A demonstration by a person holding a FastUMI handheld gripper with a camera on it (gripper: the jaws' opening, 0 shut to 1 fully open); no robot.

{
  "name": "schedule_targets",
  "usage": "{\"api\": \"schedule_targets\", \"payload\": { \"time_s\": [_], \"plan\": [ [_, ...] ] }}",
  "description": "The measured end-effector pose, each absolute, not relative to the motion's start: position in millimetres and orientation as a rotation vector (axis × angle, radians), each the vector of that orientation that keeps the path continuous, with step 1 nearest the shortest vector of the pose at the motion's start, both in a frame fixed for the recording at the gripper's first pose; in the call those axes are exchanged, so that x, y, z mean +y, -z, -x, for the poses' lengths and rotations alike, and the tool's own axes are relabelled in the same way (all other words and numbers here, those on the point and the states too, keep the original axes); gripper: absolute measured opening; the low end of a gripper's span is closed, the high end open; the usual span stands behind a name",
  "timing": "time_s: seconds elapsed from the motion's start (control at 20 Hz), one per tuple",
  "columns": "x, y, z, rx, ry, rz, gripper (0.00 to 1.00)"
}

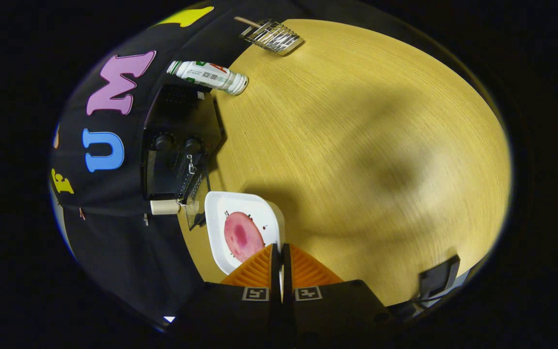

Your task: Open the toaster oven, put the food inside, and close the toaster oven door.

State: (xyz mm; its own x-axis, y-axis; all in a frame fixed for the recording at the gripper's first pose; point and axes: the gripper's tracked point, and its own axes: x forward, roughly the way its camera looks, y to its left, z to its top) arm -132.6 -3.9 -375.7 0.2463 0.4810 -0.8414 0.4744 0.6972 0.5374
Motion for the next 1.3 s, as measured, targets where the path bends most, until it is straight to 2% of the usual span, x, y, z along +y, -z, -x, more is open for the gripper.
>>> {"api": "schedule_targets", "payload": {
  "time_s": [0.3,0.65,1.1,1.3],
  "plan": [
    [74,347,137,1.306,0.088,-0.981,0.05],
    [166,332,89,1.160,0.266,-1.126,0.05],
    [235,364,12,0.990,0.566,-1.310,0.05],
    [248,381,-23,0.916,0.652,-1.355,0.05]
  ]
}}
